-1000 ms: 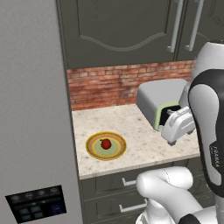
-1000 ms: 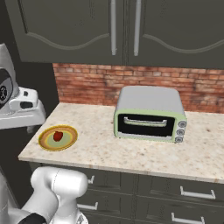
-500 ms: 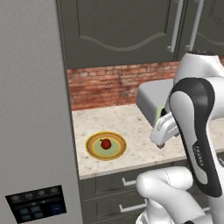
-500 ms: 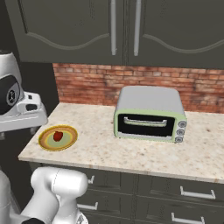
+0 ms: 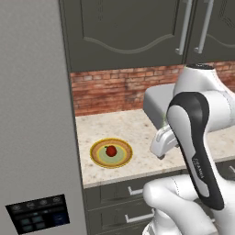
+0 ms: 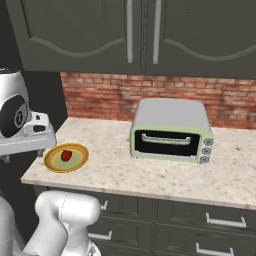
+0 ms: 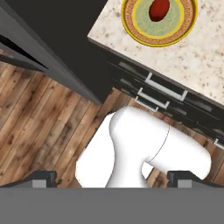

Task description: Pick the bell pepper from the counter and place it in the microwave. Then turn on the microwave.

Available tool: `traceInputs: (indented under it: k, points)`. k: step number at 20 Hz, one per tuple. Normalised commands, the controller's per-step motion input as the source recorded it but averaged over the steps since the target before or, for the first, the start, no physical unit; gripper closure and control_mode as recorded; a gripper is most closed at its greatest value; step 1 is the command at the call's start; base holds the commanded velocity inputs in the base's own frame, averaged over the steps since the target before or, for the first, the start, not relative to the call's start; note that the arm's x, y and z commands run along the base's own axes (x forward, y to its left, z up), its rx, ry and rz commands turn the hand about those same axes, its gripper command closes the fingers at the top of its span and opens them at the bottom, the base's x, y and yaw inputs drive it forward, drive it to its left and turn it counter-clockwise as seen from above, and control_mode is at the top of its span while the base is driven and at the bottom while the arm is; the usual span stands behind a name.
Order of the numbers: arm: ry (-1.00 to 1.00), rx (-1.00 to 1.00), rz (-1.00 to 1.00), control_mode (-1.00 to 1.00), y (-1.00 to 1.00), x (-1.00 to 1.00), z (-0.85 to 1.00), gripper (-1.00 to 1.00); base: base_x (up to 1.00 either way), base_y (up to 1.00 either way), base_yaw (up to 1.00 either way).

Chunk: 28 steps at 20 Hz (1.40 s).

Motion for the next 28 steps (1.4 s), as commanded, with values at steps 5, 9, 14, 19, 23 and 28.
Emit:
traceInputs:
  k: [5, 9, 14, 19, 23, 28]
  points:
    - [0.02, 0.0, 0.0, -1.0, 0.08, 0.42, -0.21, -1.0, 0.0, 0.0, 0.0]
    - [0.01, 0.0, 0.0, -1.0, 0.14, 0.37, -0.23, -1.0, 0.0, 0.0, 0.0]
    - [0.0, -0.04, 0.0, -1.0, 0.25, 0.25, -0.38, -1.0, 0.0, 0.0, 0.0]
    - [0.0, -0.01, 0.0, -1.0, 0.22, 0.2, -0.35, -1.0, 0.0, 0.0, 0.0]
    - [0.0, 0.0, 0.0, -1.0, 0.1, 0.29, -0.28, -1.0, 0.0, 0.0, 0.0]
    - [0.0, 0.0, 0.0, -1.0, 0.08, 0.34, -0.19, -1.0, 0.0, 0.0, 0.0]
